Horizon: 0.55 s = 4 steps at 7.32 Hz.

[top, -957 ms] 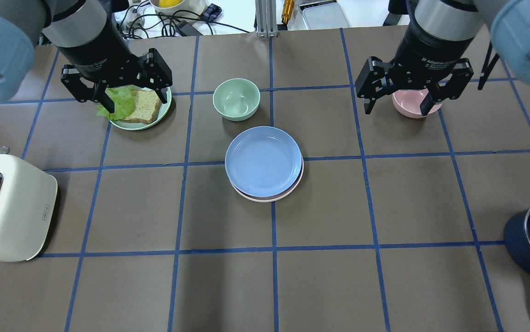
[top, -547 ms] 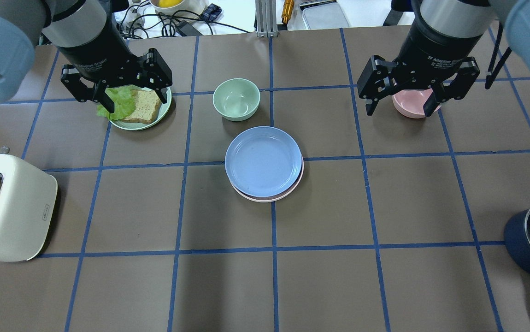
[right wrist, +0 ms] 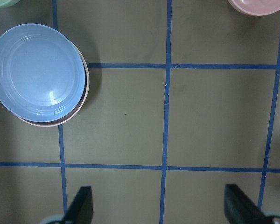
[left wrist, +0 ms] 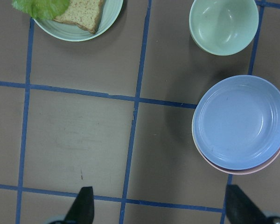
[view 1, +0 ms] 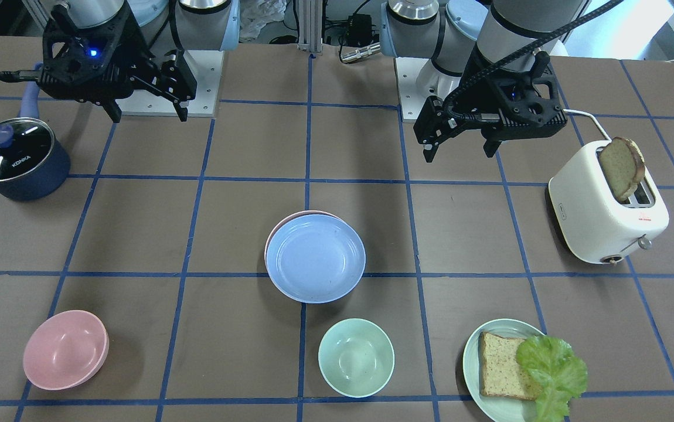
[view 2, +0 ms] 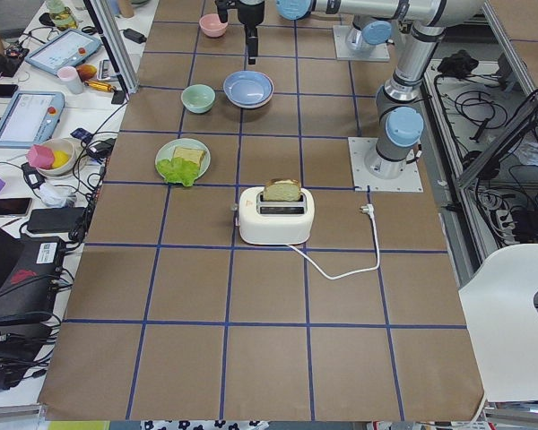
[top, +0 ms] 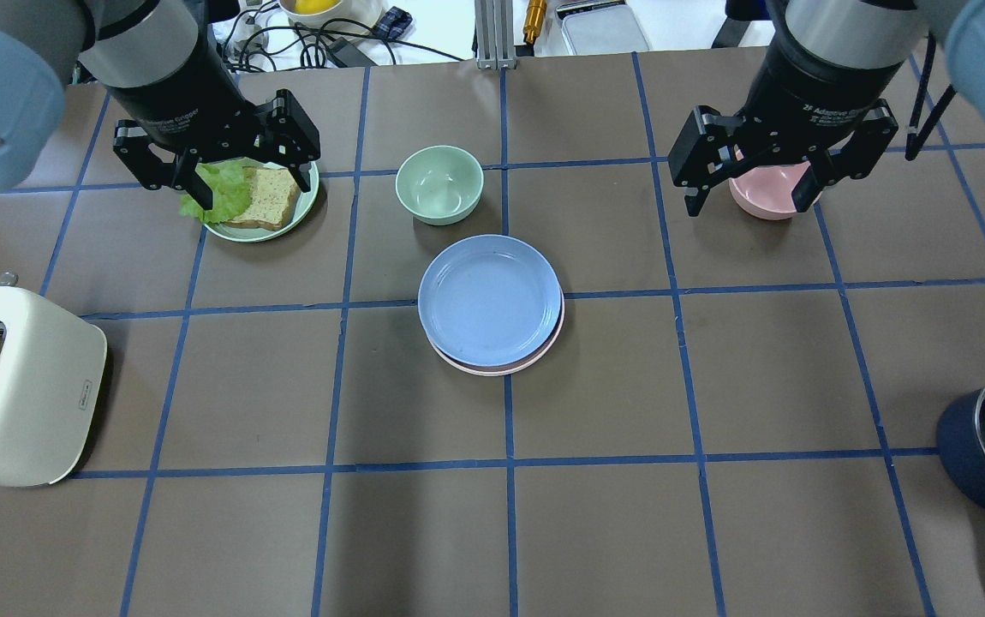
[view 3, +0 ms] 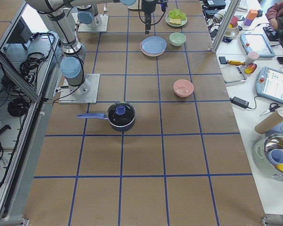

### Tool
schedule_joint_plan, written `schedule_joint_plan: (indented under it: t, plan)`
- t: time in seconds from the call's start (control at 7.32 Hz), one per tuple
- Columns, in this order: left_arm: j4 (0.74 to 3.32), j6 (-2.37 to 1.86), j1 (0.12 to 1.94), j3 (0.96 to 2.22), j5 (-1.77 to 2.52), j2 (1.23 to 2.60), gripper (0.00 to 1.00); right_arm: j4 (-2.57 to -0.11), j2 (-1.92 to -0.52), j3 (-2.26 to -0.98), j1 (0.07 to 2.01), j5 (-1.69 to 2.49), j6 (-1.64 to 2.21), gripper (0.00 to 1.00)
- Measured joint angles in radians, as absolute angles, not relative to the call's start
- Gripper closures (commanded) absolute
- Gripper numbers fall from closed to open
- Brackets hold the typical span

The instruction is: Stack three plates with pink and blue

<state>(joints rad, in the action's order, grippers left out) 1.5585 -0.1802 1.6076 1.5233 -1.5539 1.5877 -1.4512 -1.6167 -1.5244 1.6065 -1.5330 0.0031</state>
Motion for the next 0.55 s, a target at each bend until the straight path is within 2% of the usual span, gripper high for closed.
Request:
schedule_joint_plan:
  t: [0.55]
  plan:
    - [1.558,-0.180,1.607,1.523,-1.554,1.588,0.00,-1.452,-1.617,-1.524,1.607,-1.533,-0.017,0.00]
